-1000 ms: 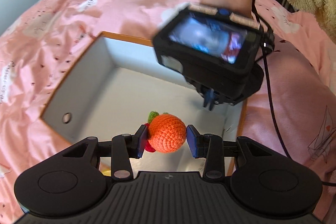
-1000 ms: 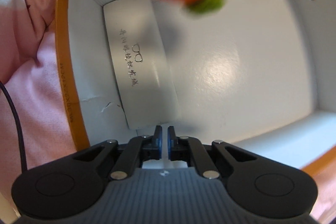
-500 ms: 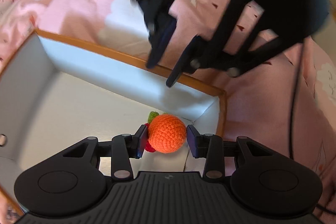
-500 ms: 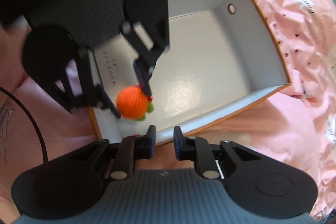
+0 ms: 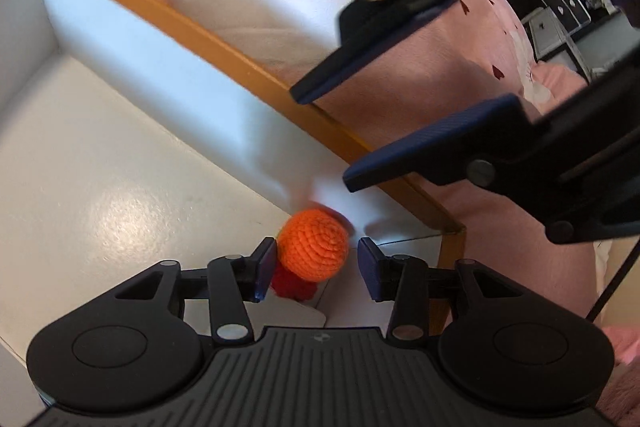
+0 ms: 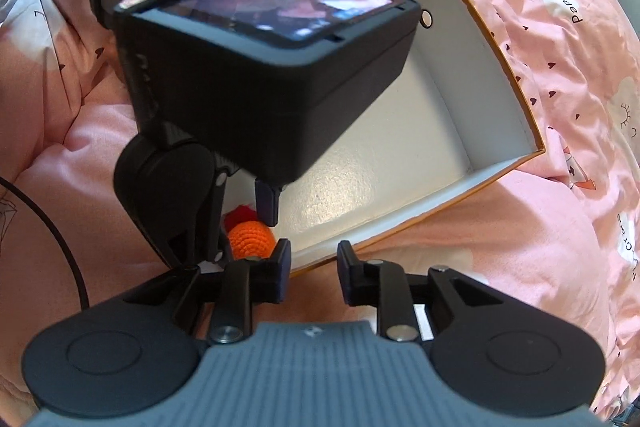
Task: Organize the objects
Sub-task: 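Lower the orange crocheted fruit into the box corner and open the left gripper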
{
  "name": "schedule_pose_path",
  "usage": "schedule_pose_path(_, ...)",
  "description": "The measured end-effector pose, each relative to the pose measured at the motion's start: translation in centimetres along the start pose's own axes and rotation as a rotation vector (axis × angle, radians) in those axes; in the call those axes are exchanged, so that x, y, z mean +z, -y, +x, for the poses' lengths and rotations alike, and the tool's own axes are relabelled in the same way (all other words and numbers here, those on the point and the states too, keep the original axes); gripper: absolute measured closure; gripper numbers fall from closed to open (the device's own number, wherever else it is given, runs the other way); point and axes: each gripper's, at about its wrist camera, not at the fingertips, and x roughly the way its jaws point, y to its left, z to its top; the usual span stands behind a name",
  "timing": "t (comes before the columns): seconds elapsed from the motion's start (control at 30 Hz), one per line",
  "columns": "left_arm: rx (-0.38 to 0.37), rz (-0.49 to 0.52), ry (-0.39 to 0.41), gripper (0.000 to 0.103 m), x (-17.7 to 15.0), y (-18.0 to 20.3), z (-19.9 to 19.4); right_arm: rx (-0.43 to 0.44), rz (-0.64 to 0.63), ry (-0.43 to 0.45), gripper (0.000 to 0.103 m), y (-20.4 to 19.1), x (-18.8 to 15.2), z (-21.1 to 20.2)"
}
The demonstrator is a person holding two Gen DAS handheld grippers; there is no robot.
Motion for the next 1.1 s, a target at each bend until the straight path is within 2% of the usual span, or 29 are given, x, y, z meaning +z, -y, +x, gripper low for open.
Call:
schedule_pose_path(0.17, -0.047, -0.055, -0.011, 0.049, -1.0, -0.8, -0.1, -0.006, 0.008, 0.003, 0.073, 0.1, 0.0, 0.1)
schedule_pose_path(0.23, -0.045, -0.085, -0.019, 0.039, -1.3, -1.1, -0.2, -0.008, 0.006, 0.0, 0.072, 0.0, 0.1, 0.0)
schedule_pose_path(0.37, -0.046, -0.116, -0.005, 0.039, -1.0, -1.9, -0.5, -0.008, 0.005, -0.007, 0.072, -0.2, 0.4, 0.0)
schedule_pose_path(0.43, -0.035, -0.099, 0.011, 0.041, -1.4, -1.5, -0.9, -0.008, 0.013, -0.005, 0.072, -0.2, 0.5, -0.1)
schedule_pose_path(0.47, -0.034, -0.079, 0.016, 0.053, -1.6, -1.2, -1.2, -0.007, 0.017, -0.002, 0.072, -0.2, 0.6, -0.1)
schedule_pose_path(0.5, -0.028, -0.06, 0.019, 0.06, -1.8, -1.0, -1.3, -0.009, 0.018, -0.002, 0.072, -0.2, 0.6, -0.1)
schedule_pose_path(0.57, 0.005, -0.028, 0.016, 0.068, -2.3, -0.6, -1.3, -0.013, 0.017, -0.002, 0.072, -0.2, 0.7, -0.1)
schedule_pose_path(0.93, -0.063, -0.142, -0.001, 0.067, -4.1, -2.8, -1.7, -0.006, 0.022, -0.014, 0.072, -0.4, 1.2, 0.0)
schedule_pose_path(1.1, -0.014, -0.113, 0.057, 0.066, -6.3, -2.2, -4.4, -0.027, 0.027, -0.024, 0.072, -0.7, 1.4, -0.9)
